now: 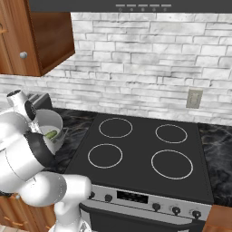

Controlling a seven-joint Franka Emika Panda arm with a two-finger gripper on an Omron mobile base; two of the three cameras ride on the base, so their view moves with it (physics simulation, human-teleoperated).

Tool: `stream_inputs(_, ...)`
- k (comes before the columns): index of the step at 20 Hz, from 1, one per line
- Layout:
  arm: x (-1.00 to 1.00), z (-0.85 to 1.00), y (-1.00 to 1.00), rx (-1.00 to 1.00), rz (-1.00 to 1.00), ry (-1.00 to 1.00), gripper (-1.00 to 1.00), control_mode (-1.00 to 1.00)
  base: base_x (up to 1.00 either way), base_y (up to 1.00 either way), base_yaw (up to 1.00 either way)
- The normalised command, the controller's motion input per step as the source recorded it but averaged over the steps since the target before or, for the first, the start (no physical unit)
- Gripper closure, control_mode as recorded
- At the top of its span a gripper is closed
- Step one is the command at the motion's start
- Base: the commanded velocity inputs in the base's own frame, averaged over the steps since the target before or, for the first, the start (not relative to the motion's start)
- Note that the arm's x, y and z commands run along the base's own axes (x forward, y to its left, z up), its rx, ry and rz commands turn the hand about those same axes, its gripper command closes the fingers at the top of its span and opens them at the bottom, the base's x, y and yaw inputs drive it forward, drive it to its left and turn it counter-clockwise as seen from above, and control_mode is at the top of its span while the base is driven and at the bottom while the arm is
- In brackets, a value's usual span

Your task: Turn on the sink faucet. Then move the cucumber from the counter to the sink. Turn off the sink. Move the vegetable from the sink to the pot next to the stove. Finally move the pot to the rear left burner.

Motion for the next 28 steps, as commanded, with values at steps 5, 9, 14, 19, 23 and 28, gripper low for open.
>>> stream_inputs(5, 0.00, 0.24, 0.00, 0.00, -0.13, 0.01, -1.00, -1.00, 0.00, 0.00, 0.00)
stream_inputs(9, 0.00, 0.51, 0.00, 0.00, -0.09, 0.00, -1.00, -1.00, 0.00, 0.00, 0.00)
stream_inputs(14, -0.21, 0.21, -0.01, 0.00, -0.08, 0.00, -1.00, -1.00, 0.00, 0.00, 0.00)
stream_inputs(19, -0.12, -0.03, 0.00, 0.00, -0.06, 0.00, -1.00, -1.00, 0.00, 0.00, 0.00)
stream_inputs(23, 0.05, -0.18, 0.00, 0.00, -0.01, 0.00, -1.00, -1.00, 0.00, 0.00, 0.00)
stream_inputs(28, 0.26, -0.30, 0.00, 0.00, 0.00, 0.00, -1.00, -1.00, 0.00, 0.00, 0.00)
